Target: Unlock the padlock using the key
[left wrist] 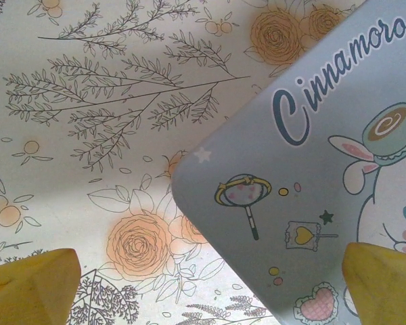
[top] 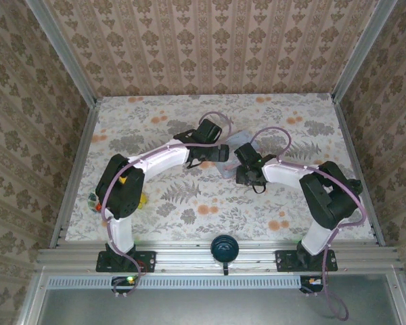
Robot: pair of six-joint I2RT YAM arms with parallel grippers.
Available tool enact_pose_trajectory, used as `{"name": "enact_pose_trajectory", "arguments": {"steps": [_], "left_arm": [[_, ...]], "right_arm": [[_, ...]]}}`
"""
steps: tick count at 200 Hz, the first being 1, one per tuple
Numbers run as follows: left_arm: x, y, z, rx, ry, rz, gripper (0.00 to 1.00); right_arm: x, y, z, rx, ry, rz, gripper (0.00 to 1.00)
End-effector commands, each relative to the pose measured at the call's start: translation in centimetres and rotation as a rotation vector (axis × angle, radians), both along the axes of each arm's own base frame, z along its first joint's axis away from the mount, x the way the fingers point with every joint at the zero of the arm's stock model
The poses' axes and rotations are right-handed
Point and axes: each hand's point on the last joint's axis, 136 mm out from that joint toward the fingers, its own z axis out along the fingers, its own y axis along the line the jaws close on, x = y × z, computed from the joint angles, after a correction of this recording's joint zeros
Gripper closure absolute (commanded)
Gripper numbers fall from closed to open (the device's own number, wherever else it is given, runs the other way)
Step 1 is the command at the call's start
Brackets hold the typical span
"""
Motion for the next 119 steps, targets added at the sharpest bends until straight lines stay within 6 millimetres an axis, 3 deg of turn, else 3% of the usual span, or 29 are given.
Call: {"name": "enact_pose_trajectory", "arguments": {"steps": [1, 49, 91, 119], "left_arm": [[0.0, 0.8, -1.0, 0.015, 0.024, 0.03, 0.0], [0.1, 0.7, -0.3, 0.016, 0.007, 0.018, 0.0], [-0.2, 0.4, 0.7, 0.077, -0.039, -0.033, 0.0], [-0.8, -0.1, 0.2, 0.113, -0.032, -0.077, 0.0]], "right_arm": [[-0.3, -1.1, -1.1, -0.074, 0.031, -0.012, 0.47], [-0.6, -0.8, -1.9, -0.067, 0.055, 0.0, 0.6], [-0.7, -0.6, -1.3, -0.047, 0.041, 0.011, 0.72], [-0.6, -0.4, -0.8, -0.028, 0.028, 0.021, 0.78]]}}
